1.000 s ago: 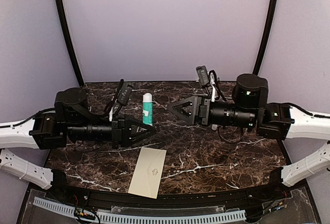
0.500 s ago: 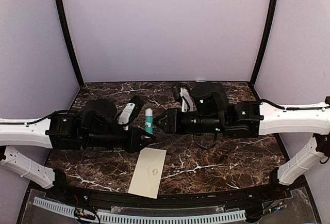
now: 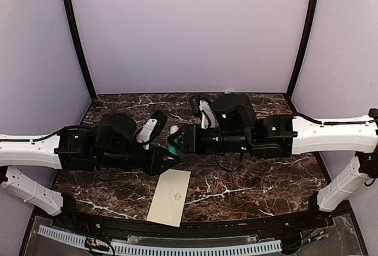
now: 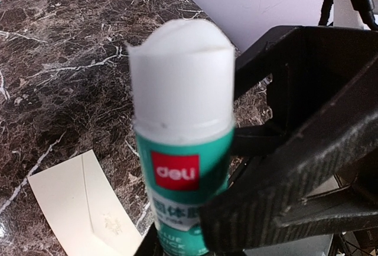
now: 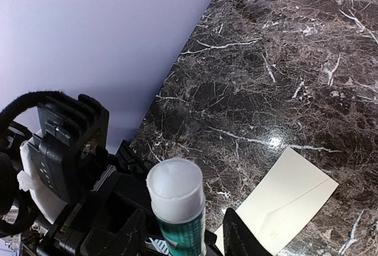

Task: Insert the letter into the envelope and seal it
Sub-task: Screw the solid glue.

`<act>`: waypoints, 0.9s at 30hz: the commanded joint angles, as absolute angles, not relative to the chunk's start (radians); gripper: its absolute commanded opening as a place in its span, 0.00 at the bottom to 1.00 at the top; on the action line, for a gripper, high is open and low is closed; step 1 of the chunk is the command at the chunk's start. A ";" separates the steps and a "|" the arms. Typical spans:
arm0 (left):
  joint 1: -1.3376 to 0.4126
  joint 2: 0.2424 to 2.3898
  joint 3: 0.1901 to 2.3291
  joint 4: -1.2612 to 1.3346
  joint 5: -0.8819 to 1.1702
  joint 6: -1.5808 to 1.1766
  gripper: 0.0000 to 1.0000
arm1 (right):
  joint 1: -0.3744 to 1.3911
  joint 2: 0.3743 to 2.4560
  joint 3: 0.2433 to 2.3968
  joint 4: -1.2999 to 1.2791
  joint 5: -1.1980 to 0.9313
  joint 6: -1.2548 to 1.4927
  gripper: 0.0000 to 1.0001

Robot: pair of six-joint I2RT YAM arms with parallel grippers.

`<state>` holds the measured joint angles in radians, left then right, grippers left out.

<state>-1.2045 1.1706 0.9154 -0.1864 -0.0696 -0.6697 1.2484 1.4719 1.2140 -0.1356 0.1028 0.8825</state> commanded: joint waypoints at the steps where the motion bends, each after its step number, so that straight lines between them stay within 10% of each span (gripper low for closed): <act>1: -1.207 1.165 0.933 -0.149 -0.054 -0.657 0.00 | 1.260 1.501 1.260 -0.125 0.107 0.888 0.38; 13: -1.207 1.141 0.909 -0.113 -0.009 -0.660 0.00 | 1.268 1.494 1.254 -0.116 0.117 0.869 0.00; 27: -1.206 1.066 0.861 0.238 0.570 -0.678 0.00 | 1.193 1.288 1.005 0.386 -0.545 0.684 0.00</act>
